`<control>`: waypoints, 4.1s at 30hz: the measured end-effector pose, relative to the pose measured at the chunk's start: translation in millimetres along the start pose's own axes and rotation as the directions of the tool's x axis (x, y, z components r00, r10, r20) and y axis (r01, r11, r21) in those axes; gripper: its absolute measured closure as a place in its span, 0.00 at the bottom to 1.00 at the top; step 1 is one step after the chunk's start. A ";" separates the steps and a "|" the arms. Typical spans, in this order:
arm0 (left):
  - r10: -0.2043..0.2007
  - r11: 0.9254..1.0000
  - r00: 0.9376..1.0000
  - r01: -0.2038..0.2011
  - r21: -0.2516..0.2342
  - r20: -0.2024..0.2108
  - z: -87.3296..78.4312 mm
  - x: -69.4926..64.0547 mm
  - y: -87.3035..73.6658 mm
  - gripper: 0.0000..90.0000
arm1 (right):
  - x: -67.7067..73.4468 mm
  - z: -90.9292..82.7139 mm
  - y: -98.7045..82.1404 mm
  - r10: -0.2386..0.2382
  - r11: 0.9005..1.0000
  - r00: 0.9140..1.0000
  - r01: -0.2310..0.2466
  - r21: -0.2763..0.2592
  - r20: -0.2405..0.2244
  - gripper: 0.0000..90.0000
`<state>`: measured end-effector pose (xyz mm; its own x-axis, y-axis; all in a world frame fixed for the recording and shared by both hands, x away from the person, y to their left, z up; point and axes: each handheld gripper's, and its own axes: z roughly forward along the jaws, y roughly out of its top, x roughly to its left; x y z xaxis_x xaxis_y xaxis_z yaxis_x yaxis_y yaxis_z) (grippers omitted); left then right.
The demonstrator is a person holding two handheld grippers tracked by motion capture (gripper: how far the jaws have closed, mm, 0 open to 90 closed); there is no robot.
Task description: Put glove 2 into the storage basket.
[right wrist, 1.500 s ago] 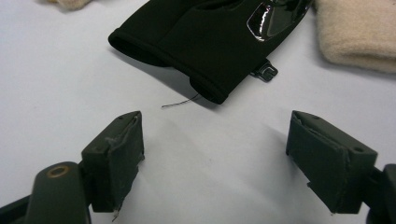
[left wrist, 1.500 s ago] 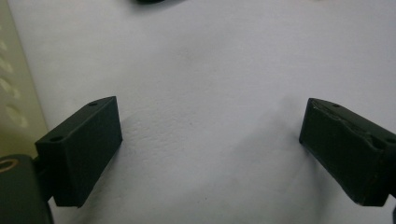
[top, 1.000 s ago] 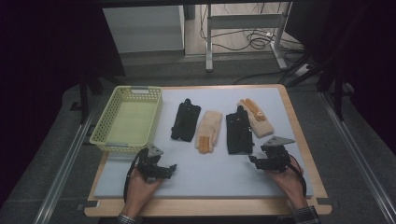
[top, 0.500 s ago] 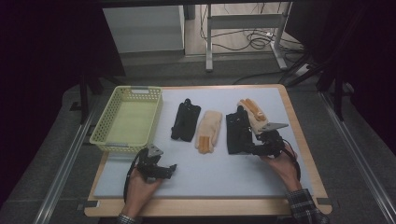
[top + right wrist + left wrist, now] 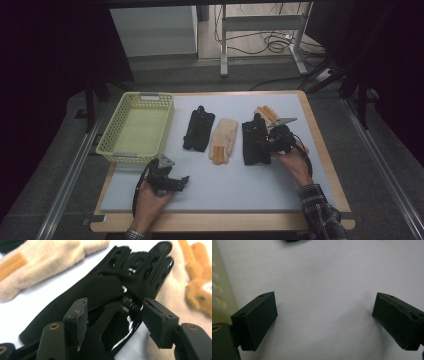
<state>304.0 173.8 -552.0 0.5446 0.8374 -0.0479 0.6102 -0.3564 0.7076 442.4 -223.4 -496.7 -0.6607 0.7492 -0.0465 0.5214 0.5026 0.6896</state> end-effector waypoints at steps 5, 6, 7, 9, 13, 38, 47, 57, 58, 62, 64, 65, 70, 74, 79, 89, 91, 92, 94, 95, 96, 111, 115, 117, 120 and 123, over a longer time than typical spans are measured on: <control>0.000 1.000 1.000 0.000 0.000 0.000 -0.1 0.1 0.0 0.07 | 1.9 13.2 10.4 -0.006 1.000 1.000 0.006 0.002 -0.025 0.37; 0.001 1.000 1.000 -0.001 0.001 0.000 -0.1 0.0 0.0 0.07 | 3.0 17.3 12.2 -0.015 1.000 1.000 0.015 0.015 -0.024 0.36; 0.000 1.000 1.000 0.000 0.000 0.000 0.0 0.0 0.0 0.07 | 4.0 21.7 13.6 -0.026 0.999 1.000 0.026 0.032 -0.011 0.36; 0.001 1.000 1.000 -0.001 0.000 0.000 -0.1 0.0 0.0 0.07 | 5.5 32.4 13.8 -0.041 0.996 0.999 0.040 0.085 0.009 0.38; 0.001 1.000 1.000 -0.001 0.000 0.000 0.0 0.0 0.0 0.07 | 4.4 33.8 10.9 0.043 0.997 0.999 -0.042 0.070 -0.014 0.65; 0.001 1.000 1.000 -0.001 0.001 -0.001 -0.1 -0.1 0.0 0.07 | 72.1 -51.0 -7.2 0.027 0.999 0.995 -0.030 -0.030 -0.100 0.92; 0.000 1.000 1.000 0.000 0.001 -0.002 -0.1 -0.3 0.0 0.07 | 103.2 -49.5 -36.1 0.007 1.000 0.987 -0.009 -0.009 -0.163 0.58; 0.000 1.000 1.000 0.000 0.001 -0.002 0.0 -0.3 0.0 0.07 | 78.1 -56.1 -76.7 0.023 0.999 0.994 -0.019 0.039 -0.108 0.84; 0.000 1.000 1.000 0.000 0.000 -0.002 0.0 -0.3 0.0 0.07 | 78.1 -54.8 -79.8 0.015 0.999 0.994 -0.011 0.038 -0.104 0.84; 0.000 1.000 1.000 0.000 0.000 -0.001 0.0 -0.3 0.0 0.07 | 84.0 -54.3 -85.8 0.020 1.000 0.989 -0.017 0.027 -0.149 0.85; 0.000 1.000 1.000 0.000 0.000 -0.002 0.0 -0.3 0.0 0.07 | 91.0 -53.9 -85.6 0.006 1.000 0.985 -0.002 0.023 -0.173 0.85; 0.000 1.000 1.000 0.000 0.000 -0.002 0.0 -0.3 0.0 0.07 | 95.5 -53.9 -85.3 -0.003 1.000 0.985 0.006 0.020 -0.173 0.85; 0.000 1.000 1.000 0.000 0.000 -0.002 0.0 -0.2 -0.1 0.07 | 103.6 -54.8 -83.4 -0.007 1.000 0.979 0.011 0.019 -0.203 0.85; 0.000 1.000 1.000 0.000 0.000 -0.002 0.0 -0.3 -0.1 0.07 | 109.3 -57.0 -82.3 -0.033 0.999 0.977 0.037 0.019 -0.213 0.85; 0.000 1.000 1.000 0.000 0.000 -0.001 0.0 -0.2 0.0 0.07 | 100.3 -62.8 -74.8 -0.032 0.999 0.981 0.032 -0.003 -0.193 0.80; 0.000 1.000 1.000 0.000 0.001 -0.001 -0.1 -0.2 -0.1 0.07 | 83.3 -29.9 -17.6 -0.030 0.998 0.979 0.019 -0.055 -0.204 0.73; 0.000 1.000 1.000 0.000 0.001 -0.001 -0.1 -0.2 -0.1 0.07 | 83.3 -18.1 -2.9 -0.038 0.998 0.974 0.026 -0.060 -0.222 0.73; 0.000 1.000 1.000 0.000 0.001 -0.001 -0.1 -0.2 -0.1 0.07 | 83.8 -12.2 4.1 -0.049 0.997 0.973 0.035 -0.064 -0.224 0.73; 0.000 1.000 1.000 0.000 0.001 -0.002 -0.2 -0.3 -0.1 0.07 | 86.3 -0.3 18.0 -0.066 0.996 0.972 0.051 -0.069 -0.227 0.73; 0.001 1.000 1.000 -0.001 0.001 -0.002 -0.2 -0.2 -0.1 0.07 | 87.8 5.9 24.6 -0.070 0.996 0.971 0.055 -0.072 -0.230 0.73; 0.001 1.000 1.000 -0.001 0.000 -0.002 -0.2 -0.3 -0.1 0.07 | 89.3 12.0 31.2 -0.073 0.996 0.970 0.057 -0.073 -0.233 0.73; -0.001 1.000 1.000 0.001 0.001 0.001 -0.1 -0.1 -0.2 0.07 | 95.4 88.9 98.4 -0.096 0.994 0.978 0.086 -0.063 -0.185 0.76; 0.000 1.000 1.000 0.000 0.000 0.001 -0.1 -0.1 -0.2 0.07 | 96.8 108.0 105.6 -0.104 0.994 0.980 0.096 -0.052 -0.167 0.68; -0.001 1.000 1.000 0.001 0.000 0.001 -0.1 -0.1 -0.2 0.07 | 98.0 116.2 108.5 -0.111 0.993 0.983 0.106 -0.043 -0.148 0.66; -0.001 1.000 1.000 0.001 0.000 0.001 -0.1 -0.1 -0.2 0.07 | 98.0 127.8 111.8 -0.106 0.994 0.984 0.103 -0.026 -0.142 0.65; -0.001 1.000 1.000 0.001 0.000 0.001 -0.1 0.0 -0.2 0.07 | 101.1 138.1 112.4 -0.116 0.993 0.987 0.119 0.019 -0.116 0.77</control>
<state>303.9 173.9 -552.0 0.5448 0.8371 -0.0494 0.6107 -0.3557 0.7075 508.8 -31.7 -523.7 -0.7745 0.6311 -0.0422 0.4492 0.5958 0.6658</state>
